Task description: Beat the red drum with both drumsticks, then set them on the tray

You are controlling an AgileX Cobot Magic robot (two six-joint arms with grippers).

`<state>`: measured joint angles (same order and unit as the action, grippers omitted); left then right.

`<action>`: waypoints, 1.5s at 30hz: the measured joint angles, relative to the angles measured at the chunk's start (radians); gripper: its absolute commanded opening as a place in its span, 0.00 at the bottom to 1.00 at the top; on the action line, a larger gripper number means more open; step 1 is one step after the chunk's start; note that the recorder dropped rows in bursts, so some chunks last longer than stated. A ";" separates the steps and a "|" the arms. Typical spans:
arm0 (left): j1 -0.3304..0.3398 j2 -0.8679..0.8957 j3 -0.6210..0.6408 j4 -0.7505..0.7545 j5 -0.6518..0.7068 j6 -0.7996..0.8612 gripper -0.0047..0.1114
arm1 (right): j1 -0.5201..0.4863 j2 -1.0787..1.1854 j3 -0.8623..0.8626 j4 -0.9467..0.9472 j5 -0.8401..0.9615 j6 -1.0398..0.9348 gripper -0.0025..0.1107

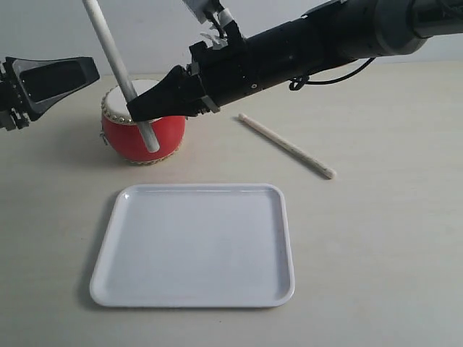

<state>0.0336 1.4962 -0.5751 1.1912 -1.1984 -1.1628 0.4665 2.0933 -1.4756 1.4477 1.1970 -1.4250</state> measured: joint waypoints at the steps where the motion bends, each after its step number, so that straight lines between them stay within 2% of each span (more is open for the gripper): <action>1: -0.008 0.000 0.000 0.000 0.000 0.002 0.56 | 0.000 0.000 0.000 0.000 0.002 0.000 0.02; 6: -0.061 0.004 0.000 -0.009 0.000 0.041 0.56 | 0.000 0.000 0.000 0.010 0.014 -0.016 0.02; 11: -0.080 0.004 0.000 -0.019 0.005 0.053 0.56 | 0.000 0.000 0.000 0.022 0.014 -0.019 0.02; 17: -0.080 0.004 0.000 -0.044 0.075 0.055 0.56 | 0.000 0.000 0.000 0.022 0.014 -0.022 0.02; 23: -0.080 0.004 0.000 -0.046 0.075 0.055 0.56 | 0.001 0.000 0.000 0.022 0.014 -0.022 0.02; 32: -0.080 0.004 0.000 -0.046 0.075 0.055 0.56 | 0.068 0.000 0.000 0.022 0.019 -0.024 0.02; 45: -0.080 0.004 0.000 -0.044 0.075 0.045 0.55 | 0.067 0.001 0.000 0.057 0.019 -0.048 0.02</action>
<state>-0.0461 1.4998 -0.5751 1.1475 -1.1234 -1.1183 0.5338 2.0948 -1.4756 1.5043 1.2160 -1.4732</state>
